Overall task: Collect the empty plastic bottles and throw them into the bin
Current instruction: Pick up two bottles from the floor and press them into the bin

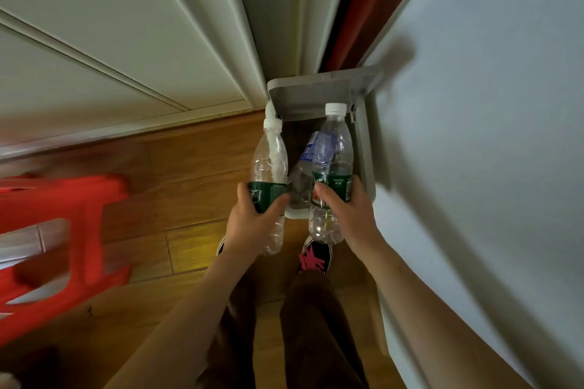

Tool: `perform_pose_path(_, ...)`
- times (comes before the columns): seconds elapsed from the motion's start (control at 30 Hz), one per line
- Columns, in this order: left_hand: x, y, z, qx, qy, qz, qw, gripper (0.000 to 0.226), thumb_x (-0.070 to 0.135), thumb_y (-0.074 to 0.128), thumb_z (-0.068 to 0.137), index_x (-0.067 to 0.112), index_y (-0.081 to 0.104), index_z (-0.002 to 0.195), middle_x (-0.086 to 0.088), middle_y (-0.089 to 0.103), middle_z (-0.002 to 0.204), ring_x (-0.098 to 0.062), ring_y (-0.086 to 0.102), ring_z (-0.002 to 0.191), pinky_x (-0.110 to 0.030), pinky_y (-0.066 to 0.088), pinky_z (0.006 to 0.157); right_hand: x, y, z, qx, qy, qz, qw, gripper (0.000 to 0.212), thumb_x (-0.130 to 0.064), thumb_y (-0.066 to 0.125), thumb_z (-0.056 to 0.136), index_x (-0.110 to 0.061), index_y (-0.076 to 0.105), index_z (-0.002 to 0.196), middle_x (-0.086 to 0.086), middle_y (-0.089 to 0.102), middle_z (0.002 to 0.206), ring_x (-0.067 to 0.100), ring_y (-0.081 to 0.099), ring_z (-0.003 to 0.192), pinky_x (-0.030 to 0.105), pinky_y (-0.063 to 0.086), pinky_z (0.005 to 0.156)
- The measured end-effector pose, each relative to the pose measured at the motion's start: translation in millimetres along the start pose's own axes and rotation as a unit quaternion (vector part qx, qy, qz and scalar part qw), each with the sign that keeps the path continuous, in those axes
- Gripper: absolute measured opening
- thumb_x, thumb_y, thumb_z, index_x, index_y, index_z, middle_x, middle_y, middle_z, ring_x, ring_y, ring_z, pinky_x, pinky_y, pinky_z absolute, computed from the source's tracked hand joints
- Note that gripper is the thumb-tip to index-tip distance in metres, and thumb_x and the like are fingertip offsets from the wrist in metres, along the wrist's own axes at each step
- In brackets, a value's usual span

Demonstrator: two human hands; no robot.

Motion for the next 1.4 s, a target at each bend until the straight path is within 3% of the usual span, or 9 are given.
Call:
perform_pose_path(0.13, -12, -2, -5, -0.01, -0.016, -0.016, 1.0, 0.052, 0.048, 0.07, 0.081, 0.019, 0.043, 0.114, 0.002, 0.067, 0.096, -0.014, 0.068, 0.08, -0.032, 0.058, 0.063, 3, -5, 10, 0.017, 0.022, -0.013, 1.0, 0.042, -0.035, 0.071, 0.085, -0.022, 0.052, 0.12, -0.006, 0.066, 0.104, 0.006, 0.068, 0.092, 0.014, 0.054, 0.063)
perform_pose_path(0.27, -11, 1, -7, -0.013, -0.026, -0.038, 0.999, 0.05, 0.048, 0.069, 0.081, 0.021, 0.044, 0.113, 0.002, 0.066, 0.098, -0.015, 0.067, 0.084, -0.038, 0.059, 0.07, -1, -26, 6, 0.13, 0.018, -0.031, 0.991, 0.048, -0.037, 0.074, 0.081, -0.018, 0.053, 0.12, -0.007, 0.063, 0.102, 0.002, 0.062, 0.088, 0.004, 0.047, 0.053)
perform_pose_path(0.5, -1, 0, -14, -0.023, -0.026, -0.054, 0.998, 0.046, 0.047, 0.07, 0.082, 0.023, 0.044, 0.111, 0.004, 0.065, 0.098, -0.012, 0.067, 0.082, -0.026, 0.052, 0.06, -5, -48, -22, 0.151, 0.033, -0.133, 0.979, 0.046, -0.052, 0.068, 0.08, -0.027, 0.047, 0.112, -0.007, 0.064, 0.097, 0.006, 0.064, 0.082, 0.025, 0.052, 0.068)
perform_pose_path(0.63, 0, -2, -16, -0.034, -0.019, -0.045, 0.998, 0.05, 0.05, 0.07, 0.08, 0.023, 0.043, 0.114, 0.003, 0.066, 0.099, -0.015, 0.068, 0.085, -0.03, 0.055, 0.064, -5, -53, -21, 0.115, 0.048, -0.167, 0.978, 0.071, -0.05, 0.071, 0.078, -0.027, 0.035, 0.134, -0.004, 0.06, 0.104, 0.014, 0.068, 0.086, 0.034, 0.059, 0.076)
perform_pose_path(0.83, 1, -2, -20, -0.041, -0.018, -0.055, 0.997, 0.05, 0.048, 0.07, 0.081, 0.023, 0.044, 0.116, 0.004, 0.065, 0.101, -0.015, 0.067, 0.088, -0.032, 0.056, 0.07, -15, -58, -28, 0.12, -0.001, -0.166, 0.979, 0.074, -0.029, 0.077, 0.078, -0.029, 0.032, 0.137, -0.005, 0.054, 0.11, 0.001, 0.058, 0.079, 0.014, 0.043, 0.058)
perform_pose_path(0.93, 1, 0, -22, -0.048, -0.018, -0.06, 0.997, 0.052, 0.048, 0.07, 0.081, 0.023, 0.044, 0.119, 0.004, 0.065, 0.104, -0.016, 0.067, 0.091, -0.036, 0.058, 0.075, -15, -58, -36, 0.139, -0.031, -0.149, 0.979, 0.063, -0.032, 0.077, 0.078, -0.028, 0.043, 0.131, -0.002, 0.056, 0.124, 0.011, 0.062, 0.097, 0.016, 0.051, 0.066)
perform_pose_path(1.1, 2, 1, -25, -0.052, -0.015, -0.07, 0.996, 0.05, 0.047, 0.07, 0.082, 0.025, 0.043, 0.118, 0.007, 0.065, 0.103, -0.014, 0.067, 0.091, -0.033, 0.057, 0.074, 1, -47, -40, 0.15, -0.041, -0.118, 0.981, 0.053, -0.026, 0.074, 0.084, -0.021, 0.053, 0.132, -0.003, 0.058, 0.123, -0.002, 0.059, 0.085, 0.004, 0.047, 0.056)
perform_pose_path(1.27, 2, 1, -24, -0.047, -0.013, -0.069, 0.996, 0.049, 0.048, 0.07, 0.081, 0.027, 0.044, 0.116, 0.009, 0.064, 0.102, -0.014, 0.067, 0.092, -0.037, 0.057, 0.079, 2, -34, -22, 0.155, -0.054, -0.178, 0.97, 0.054, -0.033, 0.068, 0.087, -0.018, 0.053, 0.137, 0.001, 0.057, 0.124, 0.009, 0.057, 0.106, 0.002, 0.042, 0.069)
perform_pose_path(1.4, 0, 3, -22, -0.045, -0.005, -0.066, 0.997, 0.046, 0.046, 0.07, 0.081, 0.028, 0.043, 0.114, 0.009, 0.064, 0.101, -0.014, 0.066, 0.093, -0.037, 0.058, 0.08, 0, -24, 0, 0.14, -0.057, -0.202, 0.968, 0.059, -0.043, 0.06, 0.09, -0.019, 0.048, 0.142, 0.005, 0.052, 0.138, 0.02, 0.05, 0.124, 0.029, 0.047, 0.098)
Point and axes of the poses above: each hand's wrist, its own z-axis towards the middle knuckle, its own y-axis out of the palm, x = y × z, the point moved 8 cm from there along z, towards the middle knuckle
